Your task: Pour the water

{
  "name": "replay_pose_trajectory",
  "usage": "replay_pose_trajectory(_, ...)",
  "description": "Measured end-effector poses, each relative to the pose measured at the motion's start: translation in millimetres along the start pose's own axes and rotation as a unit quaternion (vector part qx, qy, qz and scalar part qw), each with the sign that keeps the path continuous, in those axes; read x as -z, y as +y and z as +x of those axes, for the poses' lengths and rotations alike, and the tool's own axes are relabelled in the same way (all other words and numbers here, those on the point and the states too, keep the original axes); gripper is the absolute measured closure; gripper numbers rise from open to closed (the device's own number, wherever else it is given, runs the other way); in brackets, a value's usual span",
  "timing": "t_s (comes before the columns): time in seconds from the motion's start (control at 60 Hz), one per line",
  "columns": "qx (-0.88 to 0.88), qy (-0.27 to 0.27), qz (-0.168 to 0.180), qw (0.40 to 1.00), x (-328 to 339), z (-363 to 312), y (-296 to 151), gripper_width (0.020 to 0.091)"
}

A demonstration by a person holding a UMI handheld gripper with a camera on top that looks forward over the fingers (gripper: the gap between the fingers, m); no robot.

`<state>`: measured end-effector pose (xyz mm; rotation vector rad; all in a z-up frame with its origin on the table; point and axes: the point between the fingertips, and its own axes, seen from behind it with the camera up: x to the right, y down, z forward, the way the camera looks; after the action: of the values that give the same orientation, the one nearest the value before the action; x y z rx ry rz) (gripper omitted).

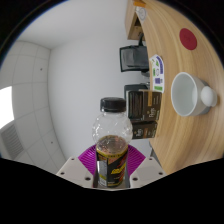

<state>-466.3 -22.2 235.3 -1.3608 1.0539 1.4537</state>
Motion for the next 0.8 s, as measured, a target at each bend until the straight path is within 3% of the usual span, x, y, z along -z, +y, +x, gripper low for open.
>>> replay_pose_trajectory(0.2, -0.197, -0.001, 0.012, 0.980, 12.8, 31.9, -22.6, 0.0749)
replay_pose_trajectory(0.417, -0.228, 0.018, 0.012, 0.974, 7.4, 59.4, -27.8, 0.0750)
replay_pose_trajectory(0.633, -0.060, 0.049, -0.024, 0.997, 2.9, 32.5, -29.0, 0.0747)
replay_pose_trajectory(0.8, 0.192, 0.062, -0.026, 0.979, 11.7, -24.1, -77.4, 0.0746)
